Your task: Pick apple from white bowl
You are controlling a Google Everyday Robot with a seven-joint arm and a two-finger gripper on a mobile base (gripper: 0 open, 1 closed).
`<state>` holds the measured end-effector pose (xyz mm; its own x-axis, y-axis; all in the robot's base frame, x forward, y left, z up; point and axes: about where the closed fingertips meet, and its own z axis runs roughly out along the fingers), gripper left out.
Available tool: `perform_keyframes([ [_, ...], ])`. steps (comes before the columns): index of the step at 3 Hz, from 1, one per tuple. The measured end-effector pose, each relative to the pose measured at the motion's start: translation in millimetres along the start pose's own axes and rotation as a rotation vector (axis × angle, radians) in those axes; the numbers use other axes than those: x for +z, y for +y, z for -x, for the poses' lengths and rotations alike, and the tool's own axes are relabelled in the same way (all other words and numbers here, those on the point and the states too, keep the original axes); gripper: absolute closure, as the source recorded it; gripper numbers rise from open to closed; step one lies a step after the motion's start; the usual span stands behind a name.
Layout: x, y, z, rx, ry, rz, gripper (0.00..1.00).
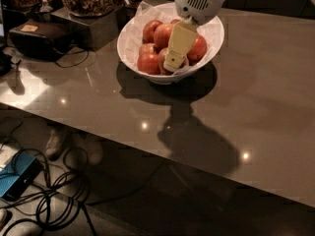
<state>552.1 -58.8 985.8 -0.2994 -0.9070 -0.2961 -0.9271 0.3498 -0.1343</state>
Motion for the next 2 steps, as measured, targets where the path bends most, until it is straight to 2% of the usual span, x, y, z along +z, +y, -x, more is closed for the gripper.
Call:
perform_keyframes([
  [2,8,-27,12,0.023,0.022,-0.004,0.24],
])
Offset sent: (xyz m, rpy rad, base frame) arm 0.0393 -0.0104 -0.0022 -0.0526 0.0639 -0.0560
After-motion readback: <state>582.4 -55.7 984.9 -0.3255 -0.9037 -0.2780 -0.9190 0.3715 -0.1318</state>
